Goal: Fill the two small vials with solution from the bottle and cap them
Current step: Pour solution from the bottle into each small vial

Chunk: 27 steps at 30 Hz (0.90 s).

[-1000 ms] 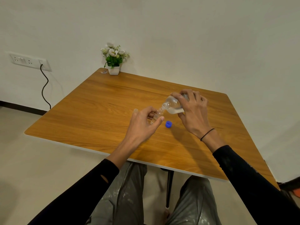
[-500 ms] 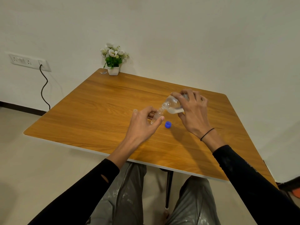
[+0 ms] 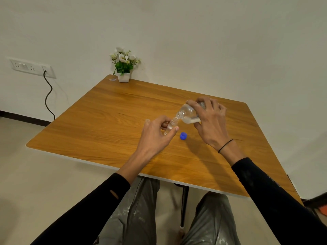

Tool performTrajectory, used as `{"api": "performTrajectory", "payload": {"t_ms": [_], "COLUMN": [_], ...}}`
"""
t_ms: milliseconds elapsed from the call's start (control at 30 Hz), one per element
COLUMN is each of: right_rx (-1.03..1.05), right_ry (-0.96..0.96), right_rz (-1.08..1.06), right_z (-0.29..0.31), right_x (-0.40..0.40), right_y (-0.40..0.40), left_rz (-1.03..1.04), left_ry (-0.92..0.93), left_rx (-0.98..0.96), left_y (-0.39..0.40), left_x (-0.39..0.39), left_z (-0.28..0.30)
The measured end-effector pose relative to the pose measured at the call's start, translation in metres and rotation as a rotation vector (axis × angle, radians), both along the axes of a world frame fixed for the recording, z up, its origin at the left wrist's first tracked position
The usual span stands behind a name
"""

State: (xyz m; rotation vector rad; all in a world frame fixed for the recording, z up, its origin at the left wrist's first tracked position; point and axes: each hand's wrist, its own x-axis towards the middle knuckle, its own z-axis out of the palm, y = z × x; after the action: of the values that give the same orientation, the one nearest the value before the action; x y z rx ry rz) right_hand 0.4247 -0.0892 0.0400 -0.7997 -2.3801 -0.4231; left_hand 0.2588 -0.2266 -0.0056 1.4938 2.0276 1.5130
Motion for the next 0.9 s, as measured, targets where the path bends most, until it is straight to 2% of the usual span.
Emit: {"api": "performTrajectory", "payload": {"t_ms": [500, 700, 900], "right_rx": [-0.163, -0.481, -0.721], "right_ry": [0.050, 0.337, 0.577], "right_rz": [-0.029, 0.051, 0.044], "right_z": [-0.012, -0.017, -0.015], "right_x": [-0.005, -0.016, -0.043], "right_y": [-0.010, 0.000, 0.016], "left_rz": [-0.012, -0.079, -0.092], "left_ry": [-0.118, -0.212, -0.235], "left_rx": [0.091, 0.035, -0.074], "left_y": [-0.008, -0.014, -0.010], "left_x": [0.003, 0.003, 0.000], "left_z": [0.008, -0.006, -0.032]}}
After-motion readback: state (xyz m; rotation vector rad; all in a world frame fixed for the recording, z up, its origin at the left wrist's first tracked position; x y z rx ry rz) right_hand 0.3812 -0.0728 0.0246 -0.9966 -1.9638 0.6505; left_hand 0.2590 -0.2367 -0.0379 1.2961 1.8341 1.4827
